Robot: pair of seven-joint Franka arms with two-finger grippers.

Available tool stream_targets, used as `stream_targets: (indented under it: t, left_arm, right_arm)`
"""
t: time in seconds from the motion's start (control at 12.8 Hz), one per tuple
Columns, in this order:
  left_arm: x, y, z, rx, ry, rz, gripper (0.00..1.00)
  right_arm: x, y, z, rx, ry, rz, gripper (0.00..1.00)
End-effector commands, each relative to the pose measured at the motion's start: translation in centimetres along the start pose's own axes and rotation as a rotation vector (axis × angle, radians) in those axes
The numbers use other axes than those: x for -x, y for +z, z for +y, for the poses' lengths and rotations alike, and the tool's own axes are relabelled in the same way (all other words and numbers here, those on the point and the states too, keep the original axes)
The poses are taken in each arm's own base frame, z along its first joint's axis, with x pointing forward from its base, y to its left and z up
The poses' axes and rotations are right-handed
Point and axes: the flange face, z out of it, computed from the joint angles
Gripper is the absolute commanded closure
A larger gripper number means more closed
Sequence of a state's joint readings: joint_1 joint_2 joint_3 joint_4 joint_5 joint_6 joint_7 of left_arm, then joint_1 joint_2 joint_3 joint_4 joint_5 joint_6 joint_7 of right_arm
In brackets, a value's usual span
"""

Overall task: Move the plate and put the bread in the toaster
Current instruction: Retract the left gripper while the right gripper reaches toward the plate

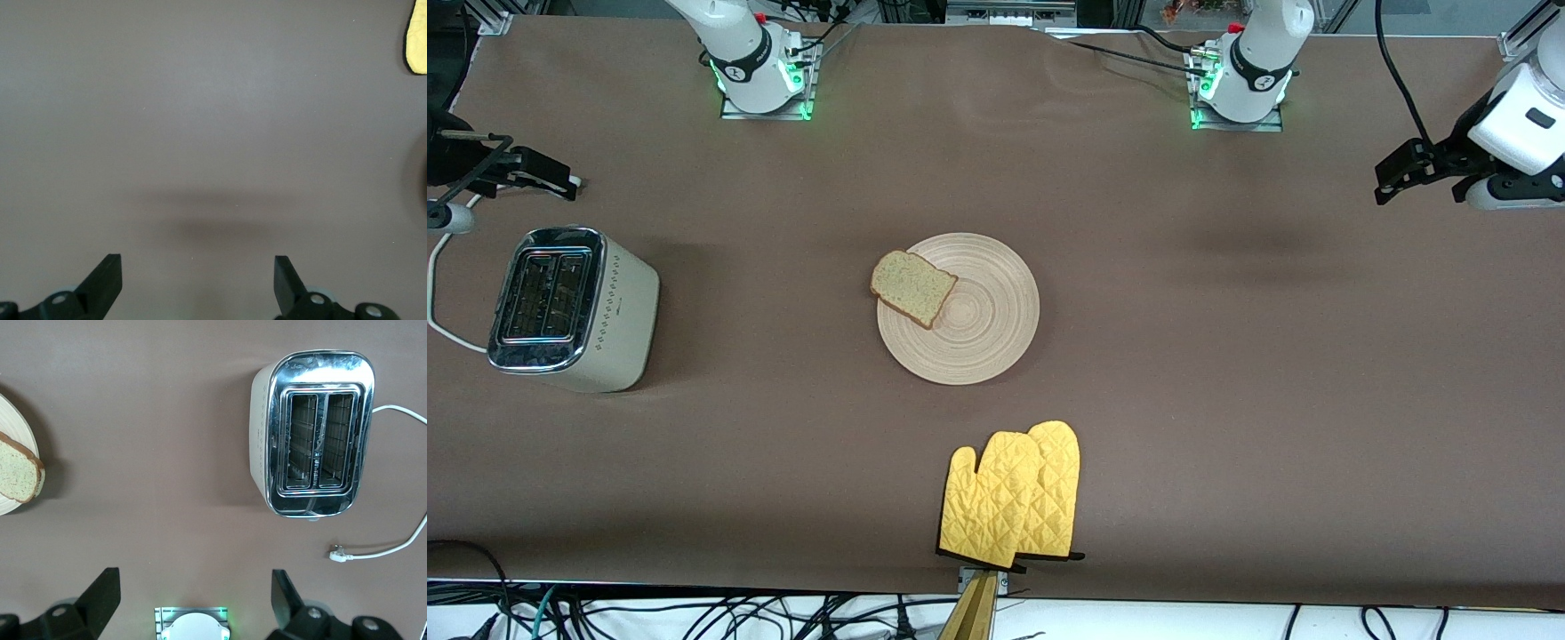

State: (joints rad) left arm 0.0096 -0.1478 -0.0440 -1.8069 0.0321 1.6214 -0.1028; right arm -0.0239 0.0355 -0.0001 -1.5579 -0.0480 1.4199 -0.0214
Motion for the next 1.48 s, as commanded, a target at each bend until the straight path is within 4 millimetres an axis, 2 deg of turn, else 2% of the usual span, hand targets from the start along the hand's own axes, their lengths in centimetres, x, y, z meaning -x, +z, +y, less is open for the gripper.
stream_targets:
  t: [0.0,0.16,0.23,0.31,0.47,0.55,0.62,0.78,0.86,1.17,1.4]
  left_arm:
    - [-1.1,0.3,-1.1,-0.027,-0.031,-0.020,0.00]
    - [-1.2,0.5,-2.1,-0.010,-0.056,-0.026,0.00]
    - [-1.4,0.8,-2.9,0.001,-0.073,-0.034,0.00]
    - [-1.6,1.2,-2.8,0.022,-0.077,-0.042,0.00]
    - [-1.6,1.2,-3.2,0.027,-0.085,-0.044,0.00]
    - [-1.6,1.1,-3.2,0.027,-0.083,-0.041,0.00]
    - [-1.6,0.8,-3.1,0.027,-0.084,-0.036,0.00]
    - [-1.6,0.8,-2.8,0.048,-0.083,-0.038,0.00]
    - [-1.6,0.7,-2.8,0.057,-0.083,-0.037,0.00]
    - [-1.6,0.3,-2.5,0.056,-0.079,-0.029,0.00]
    - [-1.6,0.2,-2.6,0.058,-0.080,-0.028,0.00]
  right_arm:
    - [0.4,-0.4,0.0,-0.018,-0.011,-0.022,0.00]
    - [0.5,0.1,-1.0,-0.035,-0.035,-0.046,0.00]
    - [0.8,-0.1,-3.5,-0.050,-0.066,-0.062,0.00]
    - [0.4,0.2,-4.1,-0.055,-0.076,-0.057,0.00]
    - [-2.1,2.6,-5.7,-0.054,-0.117,-0.067,0.00]
    - [-2.3,2.7,-6.8,-0.051,-0.120,-0.060,0.00]
    - [-3.0,3.7,-8.2,-0.048,-0.139,-0.058,0.00]
    - [-5.2,7.0,-9.4,-0.071,-0.142,-0.089,0.00]
    - [-5.6,7.9,-9.2,-0.081,-0.111,-0.100,0.00]
    - [-7.9,14.7,-9.8,-0.162,-0.071,-0.166,0.00]
    - [-7.5,17.8,-9.4,-0.283,-0.014,-0.211,0.00]
